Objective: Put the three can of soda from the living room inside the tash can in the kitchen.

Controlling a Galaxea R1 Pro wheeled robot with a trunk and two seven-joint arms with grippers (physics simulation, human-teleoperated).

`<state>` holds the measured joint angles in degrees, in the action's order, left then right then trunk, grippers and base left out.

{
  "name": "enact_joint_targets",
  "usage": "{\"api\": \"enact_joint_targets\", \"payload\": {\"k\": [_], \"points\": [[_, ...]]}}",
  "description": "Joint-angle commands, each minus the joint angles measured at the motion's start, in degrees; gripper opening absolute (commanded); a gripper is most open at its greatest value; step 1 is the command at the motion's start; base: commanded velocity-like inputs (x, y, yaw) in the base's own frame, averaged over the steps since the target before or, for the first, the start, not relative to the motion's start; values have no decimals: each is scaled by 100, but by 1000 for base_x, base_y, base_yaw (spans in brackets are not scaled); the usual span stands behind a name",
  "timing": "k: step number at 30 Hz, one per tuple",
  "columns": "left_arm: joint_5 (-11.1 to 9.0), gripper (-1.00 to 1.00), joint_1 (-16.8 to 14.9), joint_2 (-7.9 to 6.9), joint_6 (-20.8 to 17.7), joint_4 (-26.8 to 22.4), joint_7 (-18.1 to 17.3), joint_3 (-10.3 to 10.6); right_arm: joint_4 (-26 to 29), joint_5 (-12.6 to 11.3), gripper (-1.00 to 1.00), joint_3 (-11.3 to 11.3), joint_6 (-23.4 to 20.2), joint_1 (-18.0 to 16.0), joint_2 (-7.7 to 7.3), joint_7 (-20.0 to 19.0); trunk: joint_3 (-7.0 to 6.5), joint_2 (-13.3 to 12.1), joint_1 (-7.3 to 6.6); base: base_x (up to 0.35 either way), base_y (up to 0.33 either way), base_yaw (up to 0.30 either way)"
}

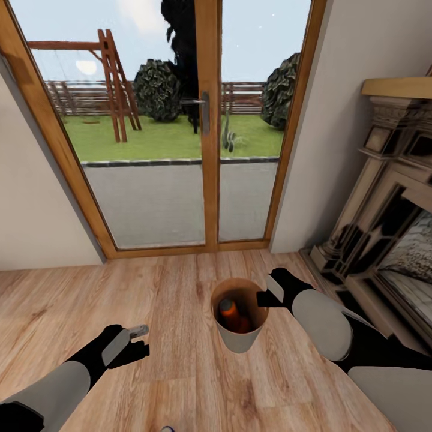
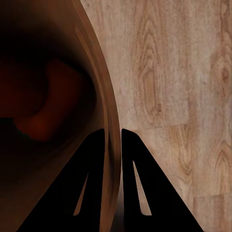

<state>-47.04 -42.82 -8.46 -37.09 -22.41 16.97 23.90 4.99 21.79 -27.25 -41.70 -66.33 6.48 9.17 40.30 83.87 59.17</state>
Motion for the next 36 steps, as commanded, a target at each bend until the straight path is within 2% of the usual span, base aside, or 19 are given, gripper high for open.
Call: {"api": "enact_joint_targets", "payload": {"k": [1,5,19,23,25,27,30,33,35,36], "points": [[1,100,-1,4,1,0,-1,0,-1,-78,-100,-70,11,-3,2,-29,0,2,0,0,0,-5],[2,100,0,8,0,0,-1,0,-5,-78,-100,-68,7,-2,11,-29,0,2,0,0,0,-3],[2,100,2,28,0,5,-1,0,-7,-79,-100,-54,-15,-11,17,-37,251,564,308,0,0,0],[2,100,2,81,0,9,-1,5,6,-92,-100,-86,-327,-51,30,-49,323,724,395,0,0,0],[2,100,2,116,0,14,-1,39,14,-212,-100,-100,-1030,-381,59,-51,359,804,439,0,0,0],[2,100,2,129,0,14,-1,111,23,-399,-100,-102,-1535,-702,70,-44,395,884,483,0,0,0],[2,100,2,135,0,12,-1,169,22,-539,-100,-101,-1782,-1054,76,-34,449,1005,549,0,0,0],[2,100,2,140,0,10,-7,209,-145,-636,-100,-100,-1830,-1716,78,-6,502,1125,615,0,0,0],[2,100,2,141,0,9,-8,216,-313,-654,-100,-99,-1830,-2001,74,5,538,1205,659,0,0,0],[2,100,2,141,0,9,-8,221,-475,-662,-100,-102,-1830,-2300,72,11,556,1245,681,0,0,0]]}}
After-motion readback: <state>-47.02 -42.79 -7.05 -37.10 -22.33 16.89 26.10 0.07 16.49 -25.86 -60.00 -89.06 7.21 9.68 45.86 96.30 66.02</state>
